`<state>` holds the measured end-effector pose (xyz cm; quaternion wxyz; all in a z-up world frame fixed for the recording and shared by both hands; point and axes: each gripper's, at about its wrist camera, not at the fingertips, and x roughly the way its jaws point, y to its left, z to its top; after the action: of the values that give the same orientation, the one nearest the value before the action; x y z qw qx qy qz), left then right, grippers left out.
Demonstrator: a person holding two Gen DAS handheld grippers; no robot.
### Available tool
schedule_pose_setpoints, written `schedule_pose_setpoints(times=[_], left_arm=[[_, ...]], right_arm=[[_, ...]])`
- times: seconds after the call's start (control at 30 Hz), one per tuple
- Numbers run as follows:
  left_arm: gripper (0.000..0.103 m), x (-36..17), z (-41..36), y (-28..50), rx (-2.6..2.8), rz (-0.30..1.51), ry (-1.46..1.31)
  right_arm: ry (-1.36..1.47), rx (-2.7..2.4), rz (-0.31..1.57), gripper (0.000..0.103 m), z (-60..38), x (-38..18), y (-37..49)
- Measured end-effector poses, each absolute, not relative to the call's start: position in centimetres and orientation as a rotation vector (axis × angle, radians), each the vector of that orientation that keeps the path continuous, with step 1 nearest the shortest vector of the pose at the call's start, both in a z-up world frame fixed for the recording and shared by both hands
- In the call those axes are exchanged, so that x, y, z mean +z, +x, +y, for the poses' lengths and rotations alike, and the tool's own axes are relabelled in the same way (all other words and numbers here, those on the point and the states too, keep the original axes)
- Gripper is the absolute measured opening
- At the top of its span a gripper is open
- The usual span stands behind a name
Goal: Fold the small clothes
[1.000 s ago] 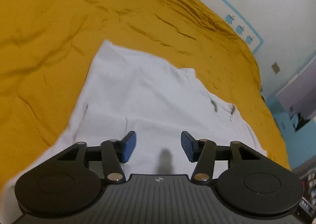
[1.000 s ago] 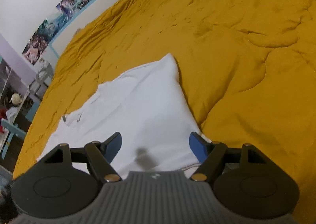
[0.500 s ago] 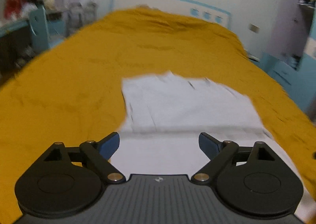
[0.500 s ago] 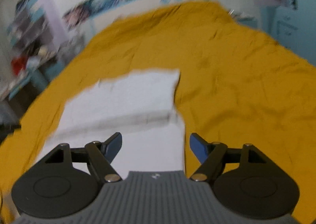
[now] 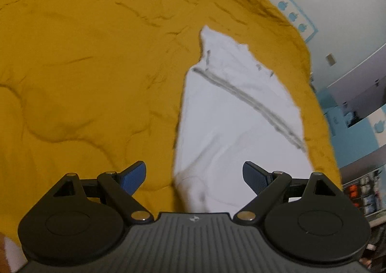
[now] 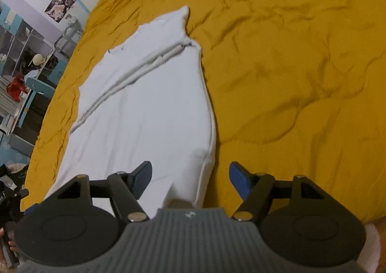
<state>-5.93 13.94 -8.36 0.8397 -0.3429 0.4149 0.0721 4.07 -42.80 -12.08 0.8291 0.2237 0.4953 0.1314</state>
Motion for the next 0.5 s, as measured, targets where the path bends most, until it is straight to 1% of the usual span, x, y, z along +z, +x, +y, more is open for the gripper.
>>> schedule_pose_setpoints(times=[0.17,0.27,0.4,0.47,0.5], left_arm=[[0.103,-9.7,12.7,-5.2,0.155,1.029,-0.703],[0.103,-9.3,11.6,-5.0,0.149,1.036,-0.655],[0.103,-9.7,11.8,-5.3,0.055,0.982,-0.804],[0.095,-9.9,11.9,-5.3,0.013,0.954,-0.865],[0.088,-10.1,11.9,-5.3,0.012,0.954,-0.883]], right_arm=[[0.463,0.243,1.054,0.067,-42.3,-12.1,3.7],[0.464,0.261,1.059,0.067,-42.2,-12.0,3.7],[0.502,0.268,1.068,0.067,-42.3,-12.2,3.6],[0.5,0.265,1.075,0.067,-42.1,-12.4,3.7],[0.499,0.265,1.075,0.067,-42.0,-12.4,3.7]])
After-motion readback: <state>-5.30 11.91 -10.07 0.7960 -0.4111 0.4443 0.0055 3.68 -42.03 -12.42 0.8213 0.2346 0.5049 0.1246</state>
